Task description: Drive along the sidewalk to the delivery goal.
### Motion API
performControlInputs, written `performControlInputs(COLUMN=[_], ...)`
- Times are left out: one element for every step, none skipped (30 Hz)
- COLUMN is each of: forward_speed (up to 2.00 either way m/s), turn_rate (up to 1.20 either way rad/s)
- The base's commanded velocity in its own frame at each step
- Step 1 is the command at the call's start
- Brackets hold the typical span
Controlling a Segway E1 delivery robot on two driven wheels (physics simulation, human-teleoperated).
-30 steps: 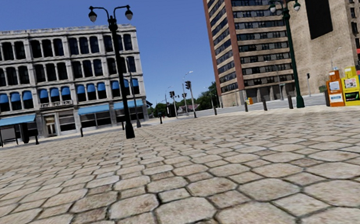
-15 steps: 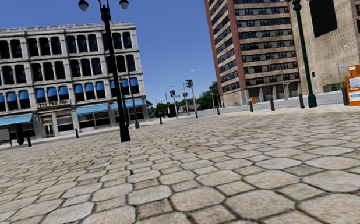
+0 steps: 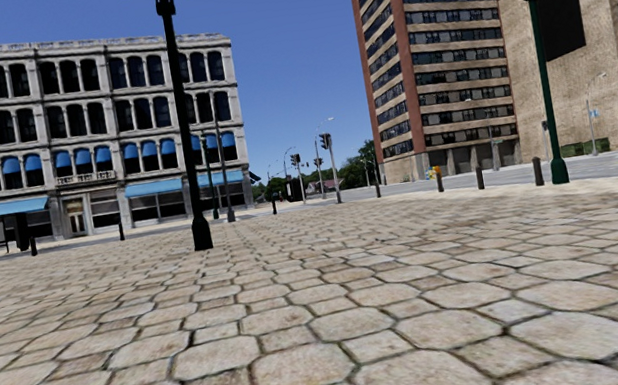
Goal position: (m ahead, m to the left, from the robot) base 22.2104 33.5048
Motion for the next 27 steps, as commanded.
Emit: performControlInputs(forward_speed=[2.0,2.0,2.0,2.0,2.0,2.0,2.0,2.0,2.0,2.0,2.0,2.0,2.0,2.0,2.0,2.0,2.0,2.0,2.0,2.0,2.0,2.0,2.0,2.0,2.0,2.0,2.0], turn_rate=[0.0,0.0,0.0,0.0,0.0,0.0,0.0,0.0,0.0,0.0,0.0,0.0,0.0,0.0,0.0,0.0,0.0,0.0,0.0,0.0,0.0,0.0,0.0,0.0,0.0,0.0,0.0])
